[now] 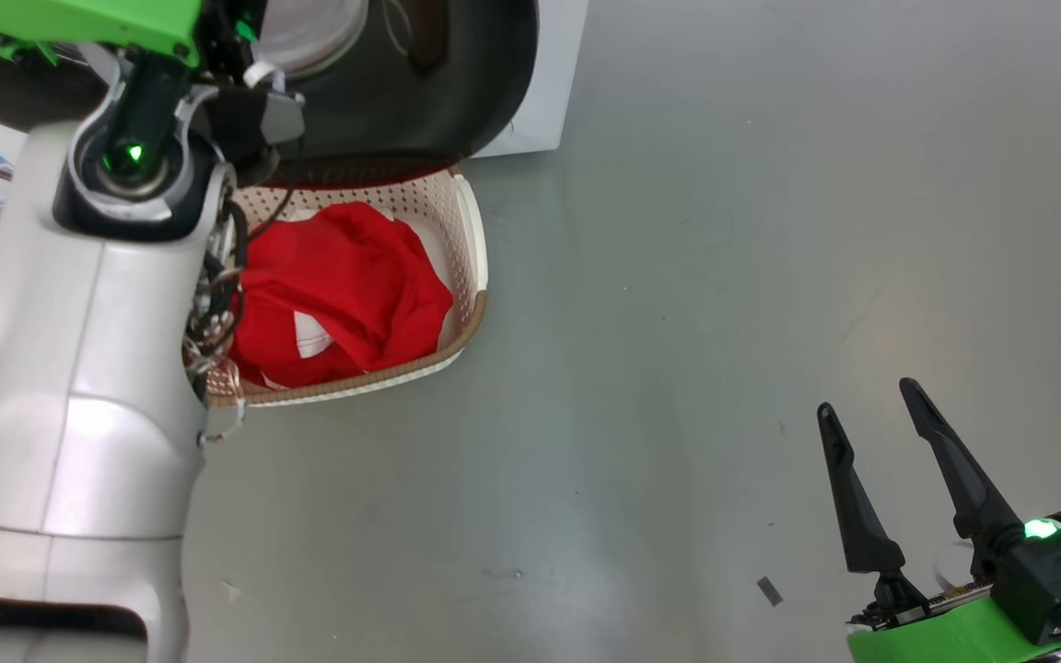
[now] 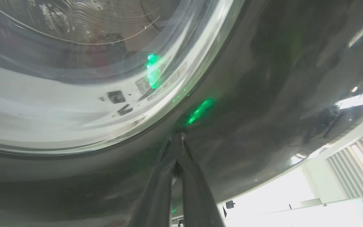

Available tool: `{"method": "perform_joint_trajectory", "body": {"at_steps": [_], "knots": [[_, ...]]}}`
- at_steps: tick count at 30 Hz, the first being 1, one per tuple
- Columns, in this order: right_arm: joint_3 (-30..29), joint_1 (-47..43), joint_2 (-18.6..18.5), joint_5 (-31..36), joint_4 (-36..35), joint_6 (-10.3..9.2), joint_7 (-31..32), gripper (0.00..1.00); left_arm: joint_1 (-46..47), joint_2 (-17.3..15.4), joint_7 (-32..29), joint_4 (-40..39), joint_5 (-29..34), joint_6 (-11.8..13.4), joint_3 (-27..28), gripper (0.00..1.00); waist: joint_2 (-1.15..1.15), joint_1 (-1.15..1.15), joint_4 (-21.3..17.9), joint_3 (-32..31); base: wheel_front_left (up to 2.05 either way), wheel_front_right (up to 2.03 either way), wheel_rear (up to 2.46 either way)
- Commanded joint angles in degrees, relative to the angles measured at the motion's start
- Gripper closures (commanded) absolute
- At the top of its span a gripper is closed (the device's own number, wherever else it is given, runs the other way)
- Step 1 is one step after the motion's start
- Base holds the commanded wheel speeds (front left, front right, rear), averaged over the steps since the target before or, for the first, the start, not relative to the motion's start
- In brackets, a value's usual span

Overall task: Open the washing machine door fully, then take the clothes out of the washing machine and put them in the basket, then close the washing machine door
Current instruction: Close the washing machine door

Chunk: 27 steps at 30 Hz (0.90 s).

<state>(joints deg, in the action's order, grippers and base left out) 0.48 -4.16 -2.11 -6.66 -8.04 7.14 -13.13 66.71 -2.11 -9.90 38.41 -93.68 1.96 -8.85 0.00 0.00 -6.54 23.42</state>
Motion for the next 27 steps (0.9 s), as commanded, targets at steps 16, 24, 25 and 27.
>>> {"method": "perform_joint_trajectory", "body": {"at_steps": [16, 24, 25, 27], "knots": [[2.36, 2.69, -0.76, 0.09, -0.92, 0.35, -1.10, 0.00, 8.09, -2.22, 0.74, 4.89, 1.42, -2.75, 1.50, 1.00, 0.00, 0.00, -2.08, 3.30, 0.00, 0.00, 0.00], [3.04, 3.11, -0.76, 0.07, -0.23, 0.35, -1.22, 0.00, 10.22, -2.62, 1.56, 7.28, 1.53, -4.15, 2.29, 1.00, 0.00, 0.00, -2.93, 3.94, 0.00, 0.00, 0.00], [3.06, 3.16, -0.76, 0.05, -0.13, 0.35, -1.24, 0.00, 10.43, -2.67, 1.72, 7.58, 1.45, -4.29, 2.51, 1.00, 0.00, 0.00, -3.01, 4.00, 0.00, 0.00, 0.00], [3.04, 3.25, -0.76, -0.04, 0.05, 0.35, -1.29, 0.00, 10.74, -2.73, 1.76, 8.13, 1.52, -4.56, 2.57, 1.00, 0.00, 0.00, -3.09, 4.03, 0.00, 0.00, 0.00]]}}
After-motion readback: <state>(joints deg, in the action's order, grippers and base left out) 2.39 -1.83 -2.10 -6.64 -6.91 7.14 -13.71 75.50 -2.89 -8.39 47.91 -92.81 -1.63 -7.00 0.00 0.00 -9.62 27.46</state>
